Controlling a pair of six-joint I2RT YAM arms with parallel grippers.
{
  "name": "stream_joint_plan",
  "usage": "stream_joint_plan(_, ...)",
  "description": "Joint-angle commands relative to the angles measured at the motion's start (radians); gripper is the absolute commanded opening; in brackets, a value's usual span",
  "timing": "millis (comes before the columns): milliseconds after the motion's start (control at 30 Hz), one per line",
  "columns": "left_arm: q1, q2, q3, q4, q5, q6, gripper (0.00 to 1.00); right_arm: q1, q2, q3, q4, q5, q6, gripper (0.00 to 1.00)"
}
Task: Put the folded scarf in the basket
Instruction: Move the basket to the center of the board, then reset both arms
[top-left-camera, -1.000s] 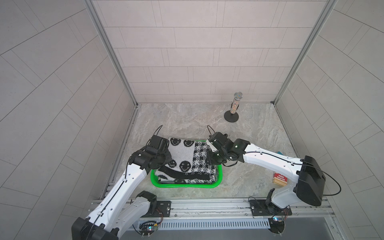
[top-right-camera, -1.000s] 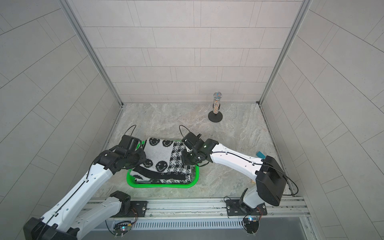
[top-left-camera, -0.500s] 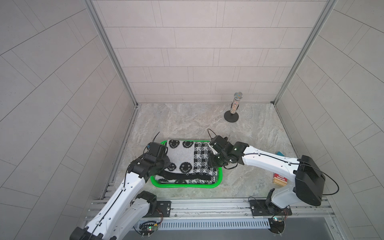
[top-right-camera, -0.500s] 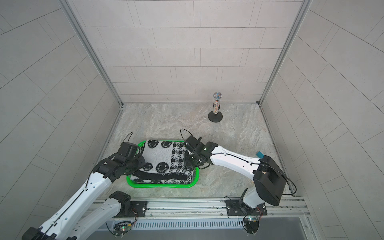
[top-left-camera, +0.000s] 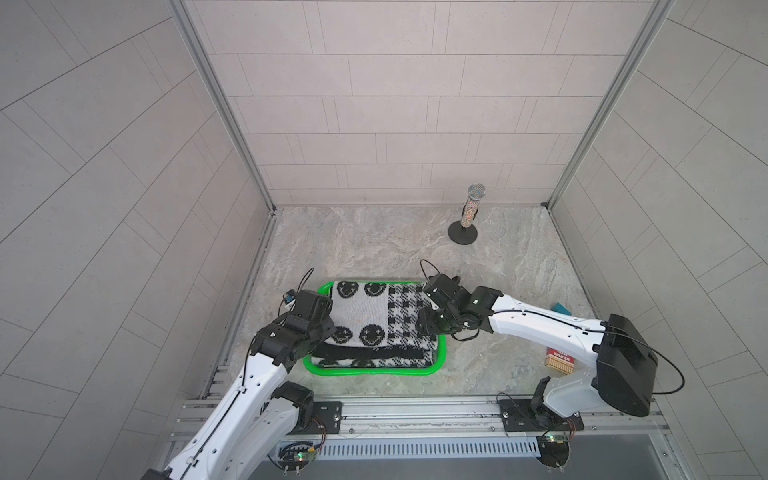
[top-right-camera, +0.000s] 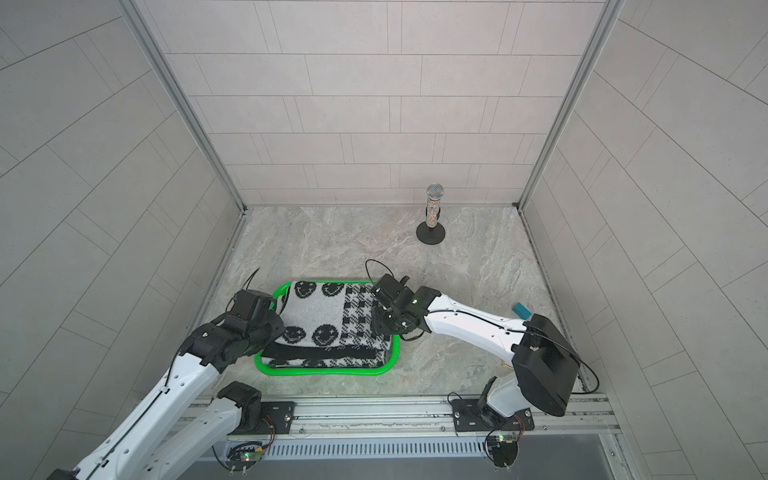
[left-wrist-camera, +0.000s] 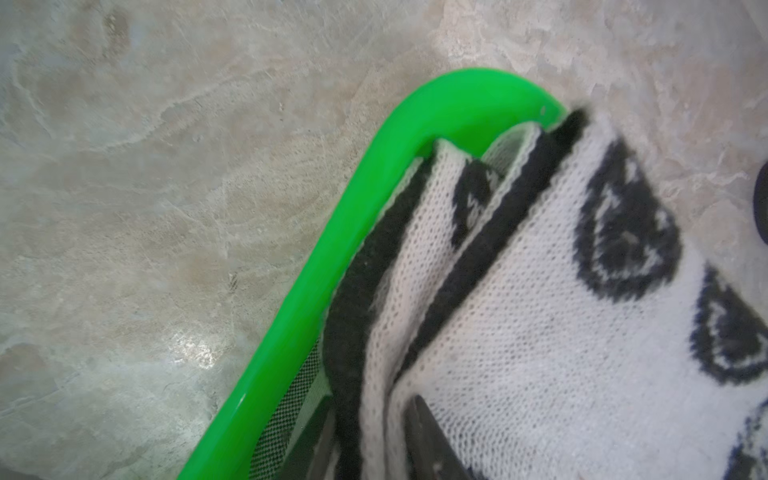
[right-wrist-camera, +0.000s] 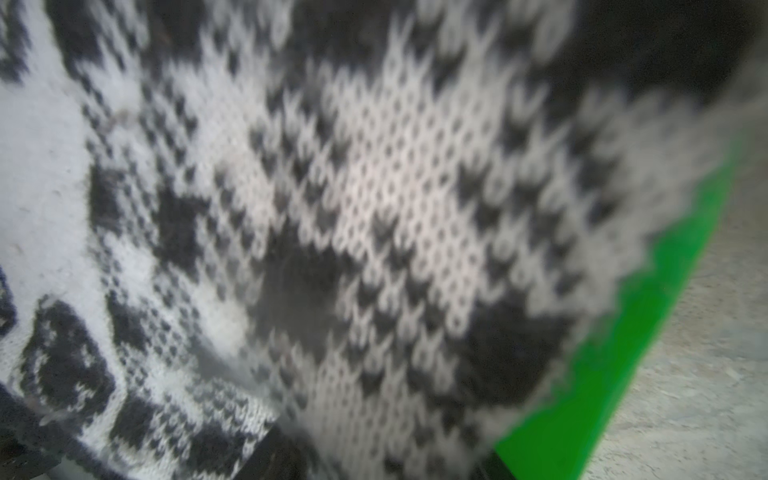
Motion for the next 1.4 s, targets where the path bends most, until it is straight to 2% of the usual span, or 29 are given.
stream_joint_plan(0, 0.008, 0.006, 0.02, -0.038, -0.046, 0.007, 0.19, -0.035, -0.045, -0.039, -0.081, 0.081, 0.005, 0.53)
stream_joint_plan(100, 0.008, 0.008, 0.016, -0.01, -0.012, 0.006, 0.22, -0.064, -0.07, -0.059, -0.082, 0.068, -0.007, 0.53)
stream_joint_plan(267, 0.008, 0.061, 0.042, 0.036, 0.084, 0.005, 0.41, -0.113, -0.105, -0.084, -0.103, 0.05, -0.036, 0.53)
stream_joint_plan(333, 0.008, 0.069, 0.057, 0.045, 0.107, 0.004, 0.45, -0.139, -0.126, -0.102, -0.109, 0.043, -0.043, 0.53)
stream_joint_plan(567, 0.008, 0.101, 0.124, 0.051, 0.124, 0.02, 0.44, -0.251, -0.195, -0.143, -0.146, 0.008, -0.097, 0.56)
stream_joint_plan(733, 0.01, 0.173, 0.169, 0.091, 0.143, 0.062, 0.45, -0.276, -0.248, -0.11, -0.199, 0.013, -0.145, 0.74)
stream_joint_plan(833, 0.043, 0.218, 0.194, 0.151, 0.215, 0.077, 0.51, -0.276, -0.298, -0.055, -0.245, 0.024, -0.15, 0.81)
stream_joint_plan(867, 0.065, 0.242, 0.211, 0.158, 0.239, 0.091, 0.53, -0.276, -0.317, -0.033, -0.261, 0.038, -0.15, 0.93)
stream_joint_plan(900, 0.084, 0.266, 0.228, 0.16, 0.261, 0.104, 0.54, -0.276, -0.336, -0.02, -0.273, 0.054, -0.149, 1.0)
stream_joint_plan(933, 0.111, 0.292, 0.248, 0.164, 0.292, 0.124, 0.56, -0.285, -0.356, 0.0, -0.29, 0.066, -0.148, 1.0)
stream_joint_plan(967, 0.136, 0.311, 0.264, 0.171, 0.321, 0.141, 0.61, -0.3, -0.373, 0.023, -0.312, 0.077, -0.151, 1.0)
stream_joint_plan(1000, 0.155, 0.317, 0.274, 0.178, 0.341, 0.155, 0.76, -0.321, -0.384, 0.043, -0.33, 0.081, -0.155, 1.0)
stream_joint_plan(1033, 0.176, 0.32, 0.283, 0.195, 0.364, 0.174, 0.99, -0.35, -0.397, 0.065, -0.352, 0.086, -0.162, 1.0)
stream_joint_plan(1067, 0.194, 0.321, 0.294, 0.202, 0.37, 0.194, 1.0, -0.393, -0.408, 0.087, -0.372, 0.095, -0.175, 1.0)
stream_joint_plan(1167, 0.235, 0.33, 0.34, 0.178, 0.304, 0.262, 1.0, -0.536, -0.448, 0.118, -0.379, 0.134, -0.232, 1.0)
stream_joint_plan(1200, 0.243, 0.337, 0.35, 0.182, 0.287, 0.277, 1.0, -0.568, -0.456, 0.128, -0.374, 0.181, -0.251, 1.0)
stream_joint_plan(1267, 0.247, 0.358, 0.369, 0.205, 0.223, 0.323, 1.0, -0.598, -0.469, 0.135, -0.338, 0.365, -0.301, 1.0)
stream_joint_plan(1300, 0.247, 0.375, 0.382, 0.198, 0.15, 0.327, 1.0, -0.606, -0.47, 0.133, -0.312, 0.458, -0.31, 1.0)
stream_joint_plan(1367, 0.246, 0.403, 0.382, 0.204, -0.082, 0.306, 1.0, -0.61, -0.471, 0.088, -0.196, 0.655, -0.333, 1.0)
